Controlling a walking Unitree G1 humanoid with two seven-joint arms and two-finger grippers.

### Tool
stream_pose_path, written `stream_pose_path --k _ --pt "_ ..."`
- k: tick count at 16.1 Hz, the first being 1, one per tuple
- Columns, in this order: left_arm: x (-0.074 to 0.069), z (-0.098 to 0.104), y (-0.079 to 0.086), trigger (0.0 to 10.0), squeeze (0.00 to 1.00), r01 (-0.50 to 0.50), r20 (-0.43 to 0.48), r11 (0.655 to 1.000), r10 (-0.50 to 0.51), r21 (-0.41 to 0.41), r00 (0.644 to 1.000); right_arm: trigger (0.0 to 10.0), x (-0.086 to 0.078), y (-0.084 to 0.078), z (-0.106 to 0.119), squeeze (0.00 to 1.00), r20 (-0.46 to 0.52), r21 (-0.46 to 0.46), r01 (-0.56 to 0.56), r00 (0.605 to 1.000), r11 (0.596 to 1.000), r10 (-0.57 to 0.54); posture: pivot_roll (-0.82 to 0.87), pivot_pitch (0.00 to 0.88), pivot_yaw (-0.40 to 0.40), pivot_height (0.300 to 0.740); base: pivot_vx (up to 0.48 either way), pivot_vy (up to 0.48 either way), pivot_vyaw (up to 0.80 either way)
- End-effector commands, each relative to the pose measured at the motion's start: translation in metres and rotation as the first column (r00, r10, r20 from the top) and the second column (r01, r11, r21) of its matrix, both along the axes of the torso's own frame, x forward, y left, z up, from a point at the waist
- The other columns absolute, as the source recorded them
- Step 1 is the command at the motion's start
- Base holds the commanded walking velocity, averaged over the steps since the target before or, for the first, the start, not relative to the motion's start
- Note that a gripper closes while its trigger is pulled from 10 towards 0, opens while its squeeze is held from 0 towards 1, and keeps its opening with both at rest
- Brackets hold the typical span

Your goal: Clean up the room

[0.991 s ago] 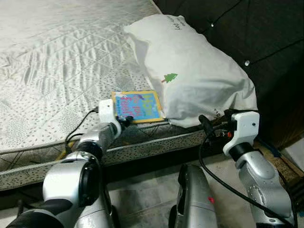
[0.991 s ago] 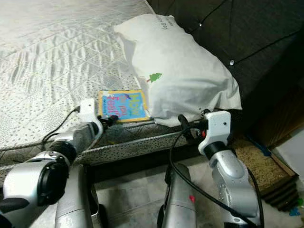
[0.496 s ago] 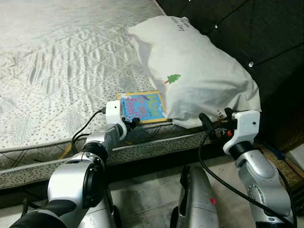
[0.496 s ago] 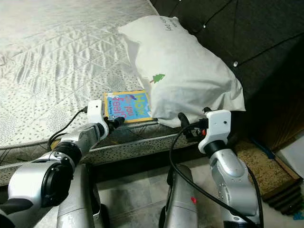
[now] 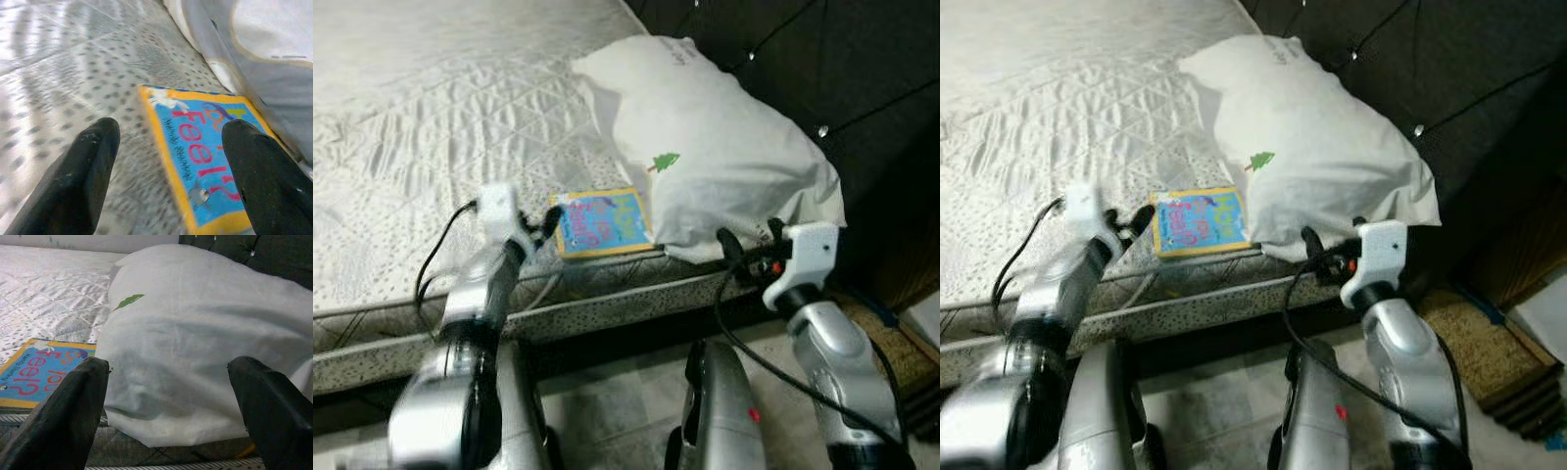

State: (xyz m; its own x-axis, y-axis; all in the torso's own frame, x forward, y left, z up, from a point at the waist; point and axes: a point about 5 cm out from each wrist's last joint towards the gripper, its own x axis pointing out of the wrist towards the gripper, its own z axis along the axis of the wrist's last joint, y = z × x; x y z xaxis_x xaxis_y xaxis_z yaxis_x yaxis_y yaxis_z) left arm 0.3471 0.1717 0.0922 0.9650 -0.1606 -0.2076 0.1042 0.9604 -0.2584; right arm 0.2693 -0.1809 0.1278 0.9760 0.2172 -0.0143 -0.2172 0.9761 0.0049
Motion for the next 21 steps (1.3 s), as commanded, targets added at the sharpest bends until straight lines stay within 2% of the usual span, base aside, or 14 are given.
stream_pose_path --k 1,2,3,4,6,8,9,11,14,21 --pt "-0.009 0.021 0.008 10.0 0.0 -0.055 0.13 0.998 0.058 -0.026 0.99 10.0 0.008 0.003 0.0 0.0 0.003 0.02 0.015 1.0 1.0 -0.015 -0.03 0.0 -0.057 0.497 0.0 0.0 0.0" --pt "-0.012 0.023 0.01 10.0 0.0 -0.071 0.148 0.997 0.074 -0.027 0.986 10.0 0.01 0.004 -0.001 0.0 0.0 0.029 0.021 1.0 0.999 -0.021 -0.02 0.0 -0.058 0.497 0.0 0.0 0.0" --pt "-0.021 0.026 0.013 10.0 0.0 -0.075 0.195 0.997 0.073 0.004 0.978 10.0 0.015 0.007 -0.001 0.0 -0.005 0.063 0.028 1.0 0.998 -0.028 0.0 0.0 -0.06 0.497 0.0 0.0 0.0" --pt "-0.034 0.028 0.015 10.0 0.0 -0.065 0.218 0.998 0.064 0.0 0.974 10.0 0.02 0.013 -0.001 0.0 0.003 0.086 0.014 1.0 0.996 -0.015 0.01 0.0 -0.056 0.497 0.0 0.0 0.0" --pt "-0.05 0.034 0.017 10.0 0.0 -0.082 0.218 0.996 0.071 0.046 0.973 10.0 0.03 0.023 0.004 0.0 0.031 0.178 0.008 0.999 0.984 -0.014 0.04 0.0 -0.041 0.506 0.0 0.0 0.0" --pt "-0.056 0.035 0.022 10.0 0.0 -0.117 0.21 0.991 0.101 0.067 0.972 10.0 0.038 0.032 0.009 0.0 0.044 0.23 0.018 0.999 0.973 -0.029 0.04 0.0 -0.026 0.525 0.0 0.0 0.0" --pt "-0.062 0.035 0.02 10.0 0.0 -0.105 0.212 0.989 0.081 0.106 0.974 10.0 0.039 0.038 0.011 0.0 0.042 0.274 0.023 0.998 0.961 -0.036 0.05 0.0 -0.029 0.534 0.0 0.0 0.0" --pt "-0.07 0.036 0.016 10.0 0.0 -0.084 0.214 0.988 0.055 0.129 0.975 10.0 0.035 0.047 0.009 0.0 0.036 0.298 0.003 0.999 0.955 -0.015 0.05 0.0 -0.021 0.553 0.0 0.0 0.0" --pt "-0.077 0.025 0.015 10.0 0.0 -0.074 0.193 0.985 0.043 0.158 0.98 10.0 0.031 0.044 0.0 0.0 0.012 0.294 0.036 0.999 0.955 -0.041 0.04 0.0 -0.018 0.582 0.0 0.0 0.0" --pt "-0.07 0.022 0.002 10.0 0.0 -0.037 0.182 0.975 -0.004 0.22 0.983 10.0 0.03 0.026 0.003 0.0 0.027 0.269 0.094 0.994 0.958 -0.105 0.0 0.0 -0.005 0.667 0.0 0.0 0.0"
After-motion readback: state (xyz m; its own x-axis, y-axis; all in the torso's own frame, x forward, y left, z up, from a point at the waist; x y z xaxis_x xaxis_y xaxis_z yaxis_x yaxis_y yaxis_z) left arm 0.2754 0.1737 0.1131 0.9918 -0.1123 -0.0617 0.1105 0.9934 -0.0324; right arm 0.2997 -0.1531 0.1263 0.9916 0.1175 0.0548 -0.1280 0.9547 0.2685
